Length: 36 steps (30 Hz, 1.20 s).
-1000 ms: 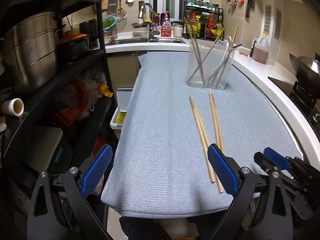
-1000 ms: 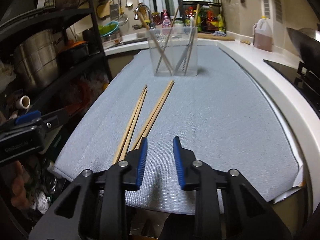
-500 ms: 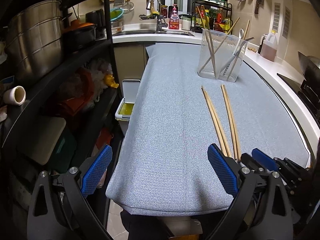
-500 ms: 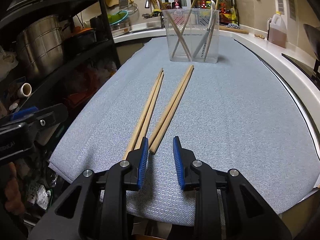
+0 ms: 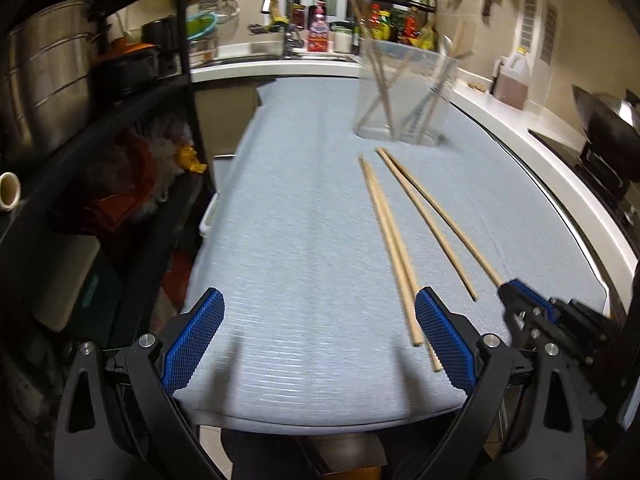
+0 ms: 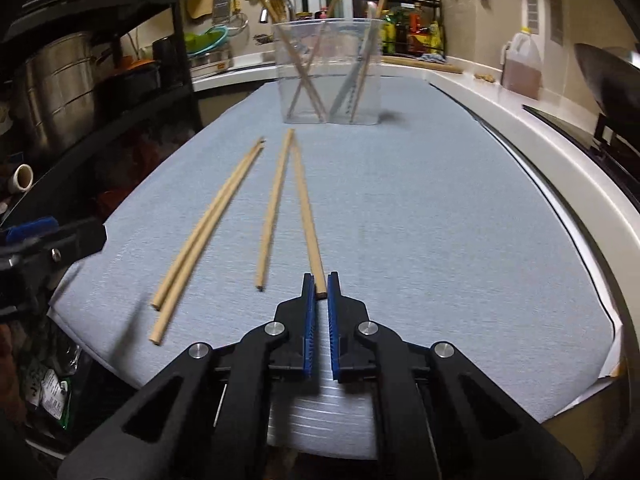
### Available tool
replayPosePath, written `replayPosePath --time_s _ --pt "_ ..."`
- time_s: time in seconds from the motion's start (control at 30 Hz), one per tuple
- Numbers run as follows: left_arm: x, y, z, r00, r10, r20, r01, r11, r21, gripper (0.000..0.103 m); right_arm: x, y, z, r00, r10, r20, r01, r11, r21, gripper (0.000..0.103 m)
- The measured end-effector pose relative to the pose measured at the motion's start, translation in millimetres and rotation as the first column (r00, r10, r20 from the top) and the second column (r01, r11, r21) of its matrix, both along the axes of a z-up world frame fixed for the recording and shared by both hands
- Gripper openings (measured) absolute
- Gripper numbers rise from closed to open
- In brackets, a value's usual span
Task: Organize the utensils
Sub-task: 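Grasp a wooden chopstick with the right tool while the left tool grasps another, then lift and carry both chopsticks over the clear container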
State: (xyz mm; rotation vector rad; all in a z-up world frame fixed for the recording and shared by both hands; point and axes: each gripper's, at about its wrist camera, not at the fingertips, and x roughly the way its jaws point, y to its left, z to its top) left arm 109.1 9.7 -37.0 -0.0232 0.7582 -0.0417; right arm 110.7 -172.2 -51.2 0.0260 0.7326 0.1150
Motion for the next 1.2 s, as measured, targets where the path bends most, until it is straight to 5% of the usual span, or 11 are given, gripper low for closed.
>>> replayPosePath --time_s 0.4,0.6,0.7,0.9,1.2 --pt "8 -28 -32 0.999 -0.017 -0.035 0.020 0.996 0.091 0.086 -1 -13 -1 1.000 -0.015 0.005 0.015 1.000 0.013 0.007" --pt "8 -25 -33 1.000 -0.007 0.001 0.007 0.997 0.072 0.086 -1 -10 -1 1.000 -0.018 0.010 0.018 1.000 0.001 0.008" --pt "5 -27 -34 0.999 -0.030 0.025 0.029 0.998 0.049 0.072 0 -9 -1 1.000 -0.018 0.014 0.018 1.000 -0.005 0.008" --pt "7 -34 -31 0.992 -0.117 0.039 0.116 0.993 0.025 0.006 3 -8 -2 1.000 -0.011 0.024 0.011 1.000 -0.003 0.007" --pt "-14 -28 9 0.972 -0.158 0.177 0.151 0.987 0.051 0.006 -12 -18 24 0.996 -0.031 0.081 0.031 0.999 0.011 0.007"
